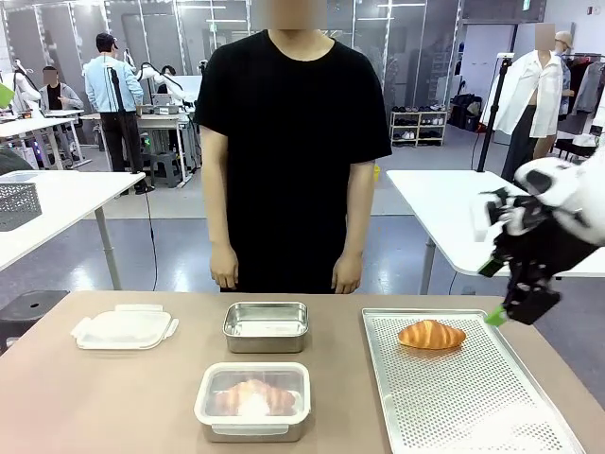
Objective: Place the bread into the airtight container.
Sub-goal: Pick up a Butter Roll and place it into an empty Airtight Container.
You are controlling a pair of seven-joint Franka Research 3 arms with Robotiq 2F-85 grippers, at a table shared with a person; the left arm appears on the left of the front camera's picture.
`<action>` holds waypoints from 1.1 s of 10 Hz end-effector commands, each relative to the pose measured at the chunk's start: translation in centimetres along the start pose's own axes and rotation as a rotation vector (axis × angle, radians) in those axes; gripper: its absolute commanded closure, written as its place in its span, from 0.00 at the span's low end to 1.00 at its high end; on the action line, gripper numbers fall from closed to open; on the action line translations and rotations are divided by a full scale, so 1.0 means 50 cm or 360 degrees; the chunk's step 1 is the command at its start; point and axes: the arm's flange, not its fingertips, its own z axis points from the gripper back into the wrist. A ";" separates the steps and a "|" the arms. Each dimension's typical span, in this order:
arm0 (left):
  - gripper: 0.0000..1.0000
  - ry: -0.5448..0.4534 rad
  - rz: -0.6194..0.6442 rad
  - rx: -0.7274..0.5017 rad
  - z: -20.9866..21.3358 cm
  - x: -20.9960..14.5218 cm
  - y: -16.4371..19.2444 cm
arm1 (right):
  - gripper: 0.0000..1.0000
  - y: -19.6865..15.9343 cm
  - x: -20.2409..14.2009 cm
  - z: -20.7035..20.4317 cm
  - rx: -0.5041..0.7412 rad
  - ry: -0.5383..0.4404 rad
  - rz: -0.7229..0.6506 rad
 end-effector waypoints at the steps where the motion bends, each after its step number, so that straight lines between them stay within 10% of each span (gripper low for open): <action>1: 0.00 0.0003 -0.0015 -0.0007 0.003 0.001 0.001 | 0.00 -0.055 0.003 -0.062 -0.0021 0.0144 0.0059; 11: 0.00 0.0003 -0.0015 -0.0007 0.003 0.001 0.001 | 0.00 -0.061 -0.007 -0.123 0.0020 0.0147 -0.0006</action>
